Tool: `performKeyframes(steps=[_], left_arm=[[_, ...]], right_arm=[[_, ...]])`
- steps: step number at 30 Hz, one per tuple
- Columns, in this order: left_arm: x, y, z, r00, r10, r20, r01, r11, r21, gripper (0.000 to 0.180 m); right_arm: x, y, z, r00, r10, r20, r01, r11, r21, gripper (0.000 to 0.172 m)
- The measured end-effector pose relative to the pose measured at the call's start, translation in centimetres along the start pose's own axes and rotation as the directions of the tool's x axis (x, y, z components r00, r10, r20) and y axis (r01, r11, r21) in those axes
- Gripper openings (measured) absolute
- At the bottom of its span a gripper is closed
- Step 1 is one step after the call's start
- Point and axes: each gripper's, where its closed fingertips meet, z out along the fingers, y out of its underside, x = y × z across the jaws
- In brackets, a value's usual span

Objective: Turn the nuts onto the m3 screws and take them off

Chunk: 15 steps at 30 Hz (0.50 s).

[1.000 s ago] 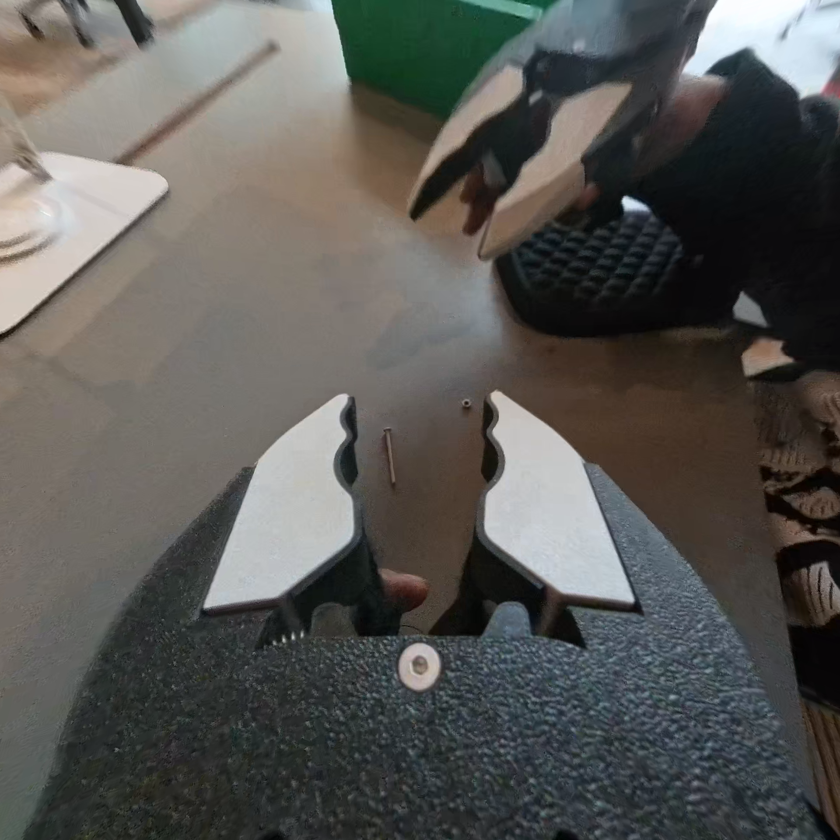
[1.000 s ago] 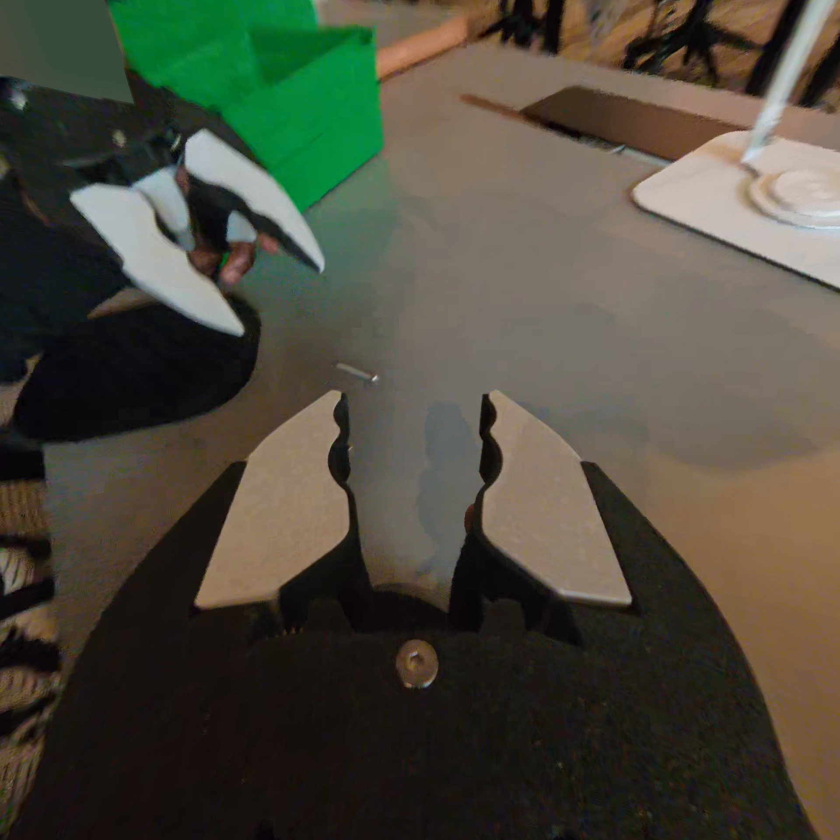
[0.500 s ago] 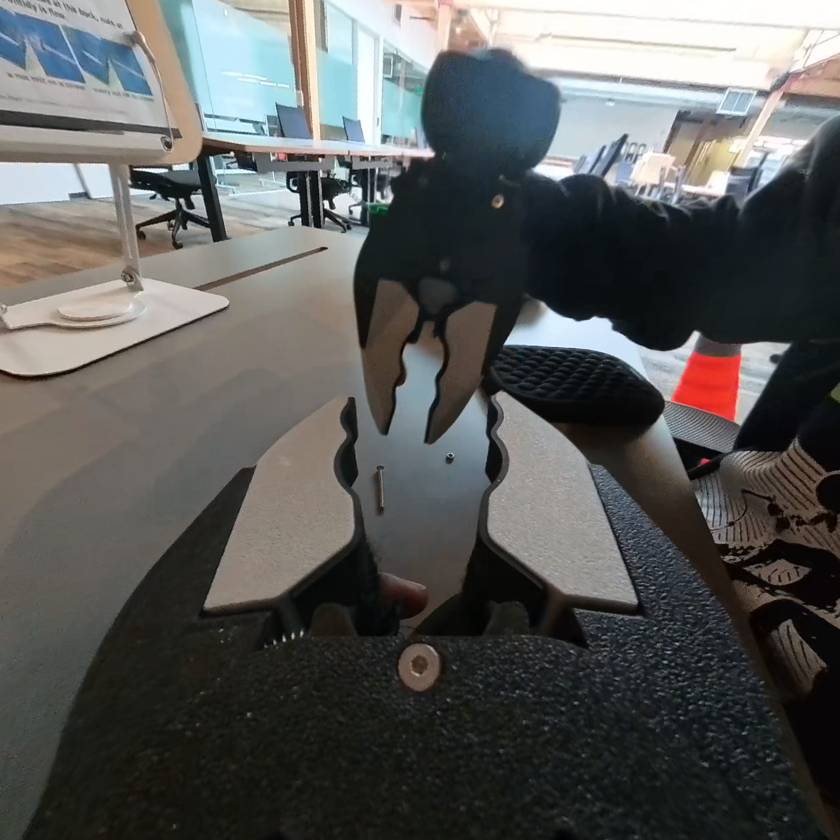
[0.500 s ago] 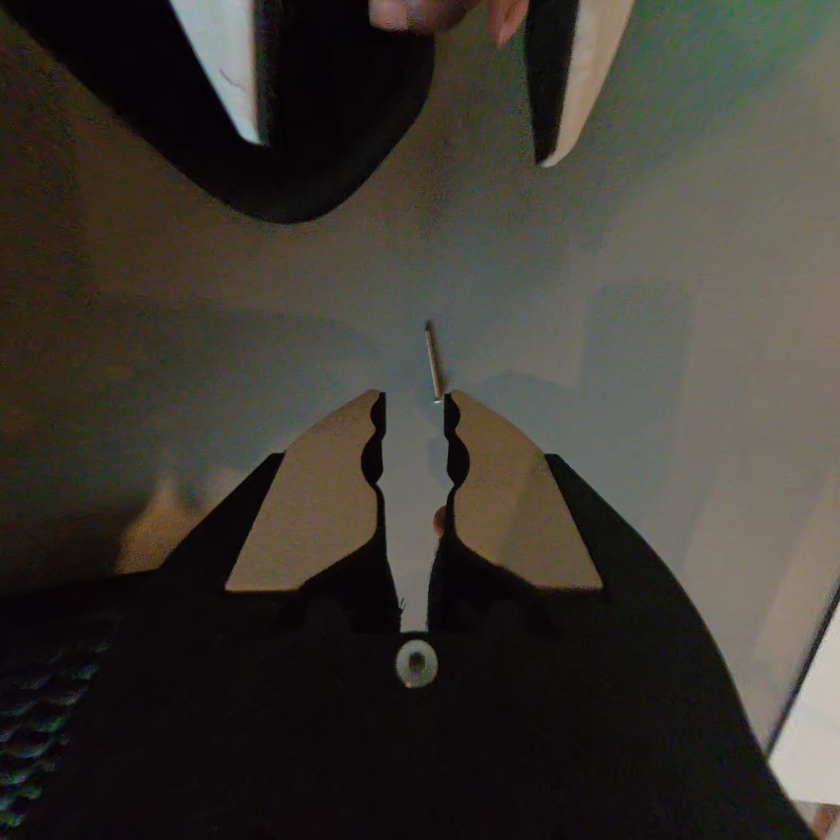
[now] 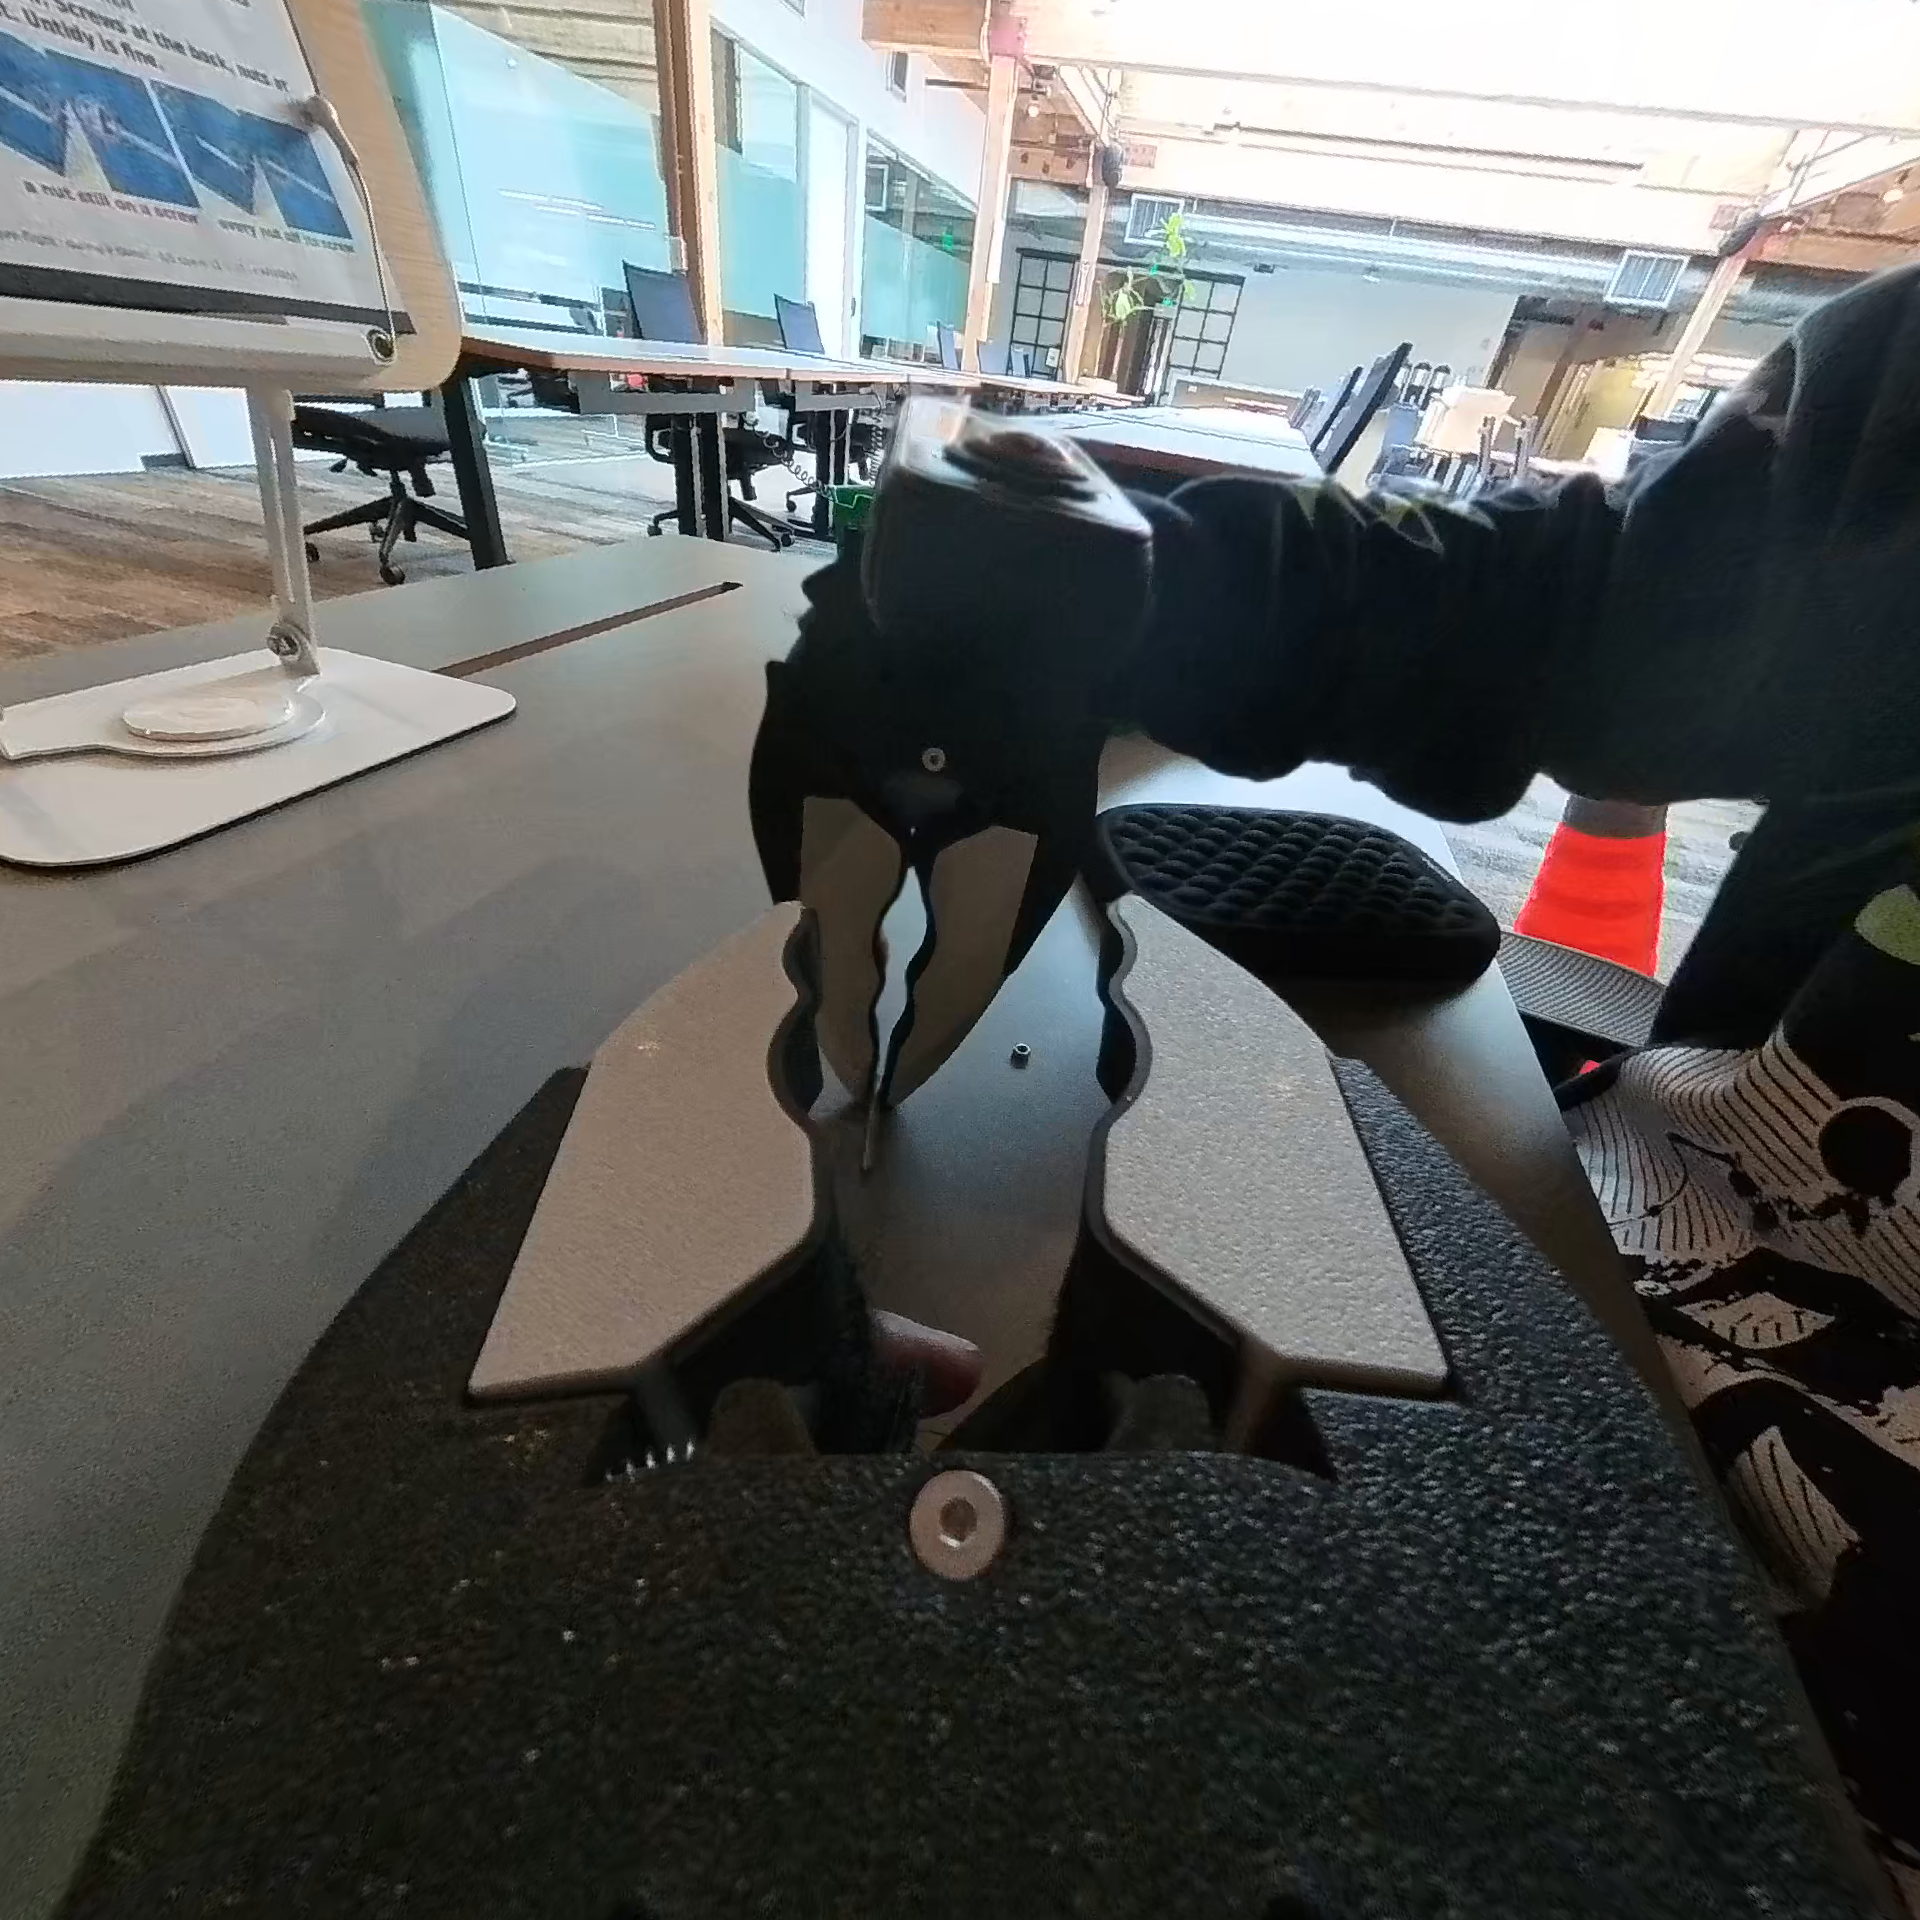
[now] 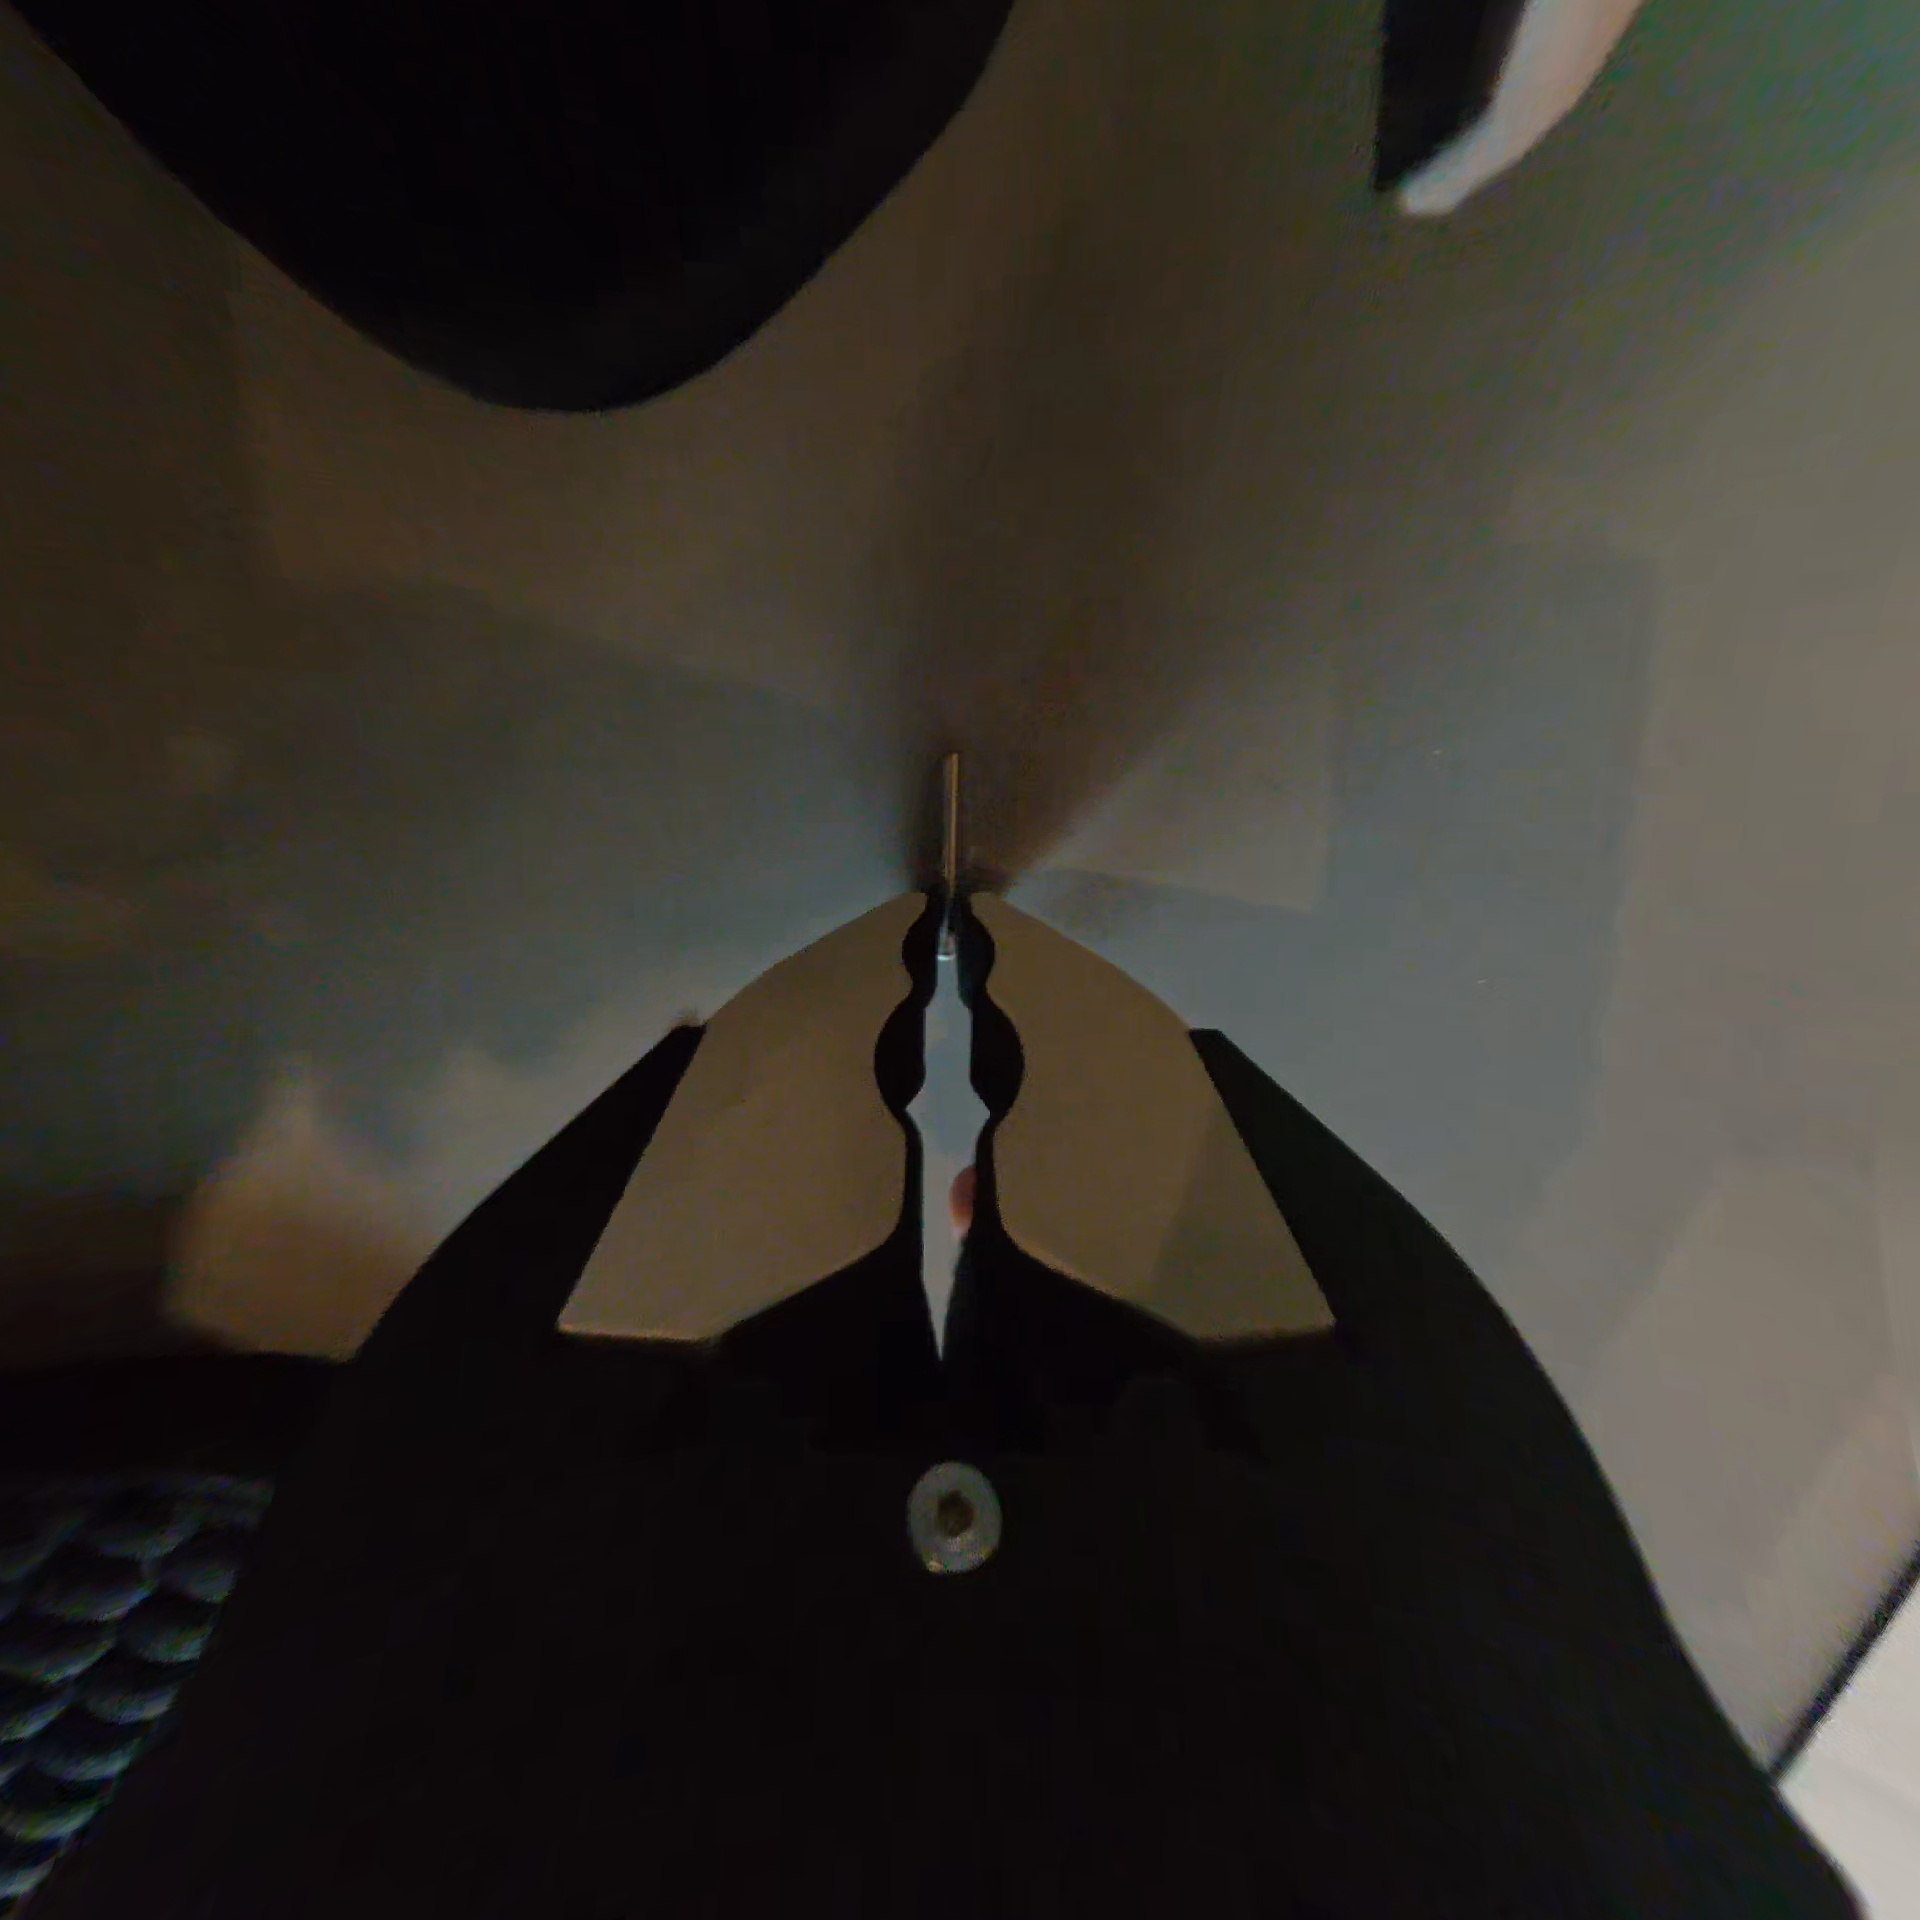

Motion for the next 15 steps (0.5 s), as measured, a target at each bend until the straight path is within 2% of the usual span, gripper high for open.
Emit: performKeyframes(steps=[1, 3, 5, 7, 10, 12, 15], left_arm=[[0.0, 0.0, 0.0, 1.000, 0.001, 0.003, -0.001, 1.000, 0.003, 0.050], [-0.2, -0.3, -0.2, 1.000, 0.003, 0.019, -0.004, 1.000, 0.023, 0.050], [-0.7, -1.1, -0.5, 0.998, 0.013, 0.054, -0.017, 0.997, 0.077, 0.050], [-1.2, -2.8, -1.0, 0.994, 0.020, 0.104, -0.038, 0.984, 0.172, 0.048], [-1.5, -5.4, -1.0, 0.993, -0.014, 0.114, -0.018, 0.960, 0.279, 0.047], [-1.1, -7.1, -0.5, 0.996, -0.025, 0.088, -0.006, 0.943, 0.333, 0.047], [0.0, -9.0, 0.8, 0.999, -0.022, 0.025, 0.011, 0.930, 0.366, 0.042]], right_arm=[[0.0, 0.0, 0.0, 1.000, 0.014, -0.007, -0.014, 1.000, 0.018, 0.002], [0.4, -0.4, -0.3, 0.997, 0.062, -0.039, -0.058, 0.993, 0.100, 0.002], [0.8, -2.0, -2.1, 0.986, 0.160, -0.046, -0.140, 0.946, 0.292, 0.001], [1.7, -4.0, -5.3, 0.962, 0.265, -0.060, -0.197, 0.833, 0.518, 0.001], [2.0, -6.6, -10.7, 0.934, 0.354, -0.052, -0.181, 0.592, 0.785, 0.001], [1.5, -7.8, -13.2, 0.928, 0.371, -0.033, -0.154, 0.464, 0.873, 0.001], [0.8, -8.9, -15.6, 0.926, 0.378, -0.017, -0.117, 0.327, 0.938, 0.001]])
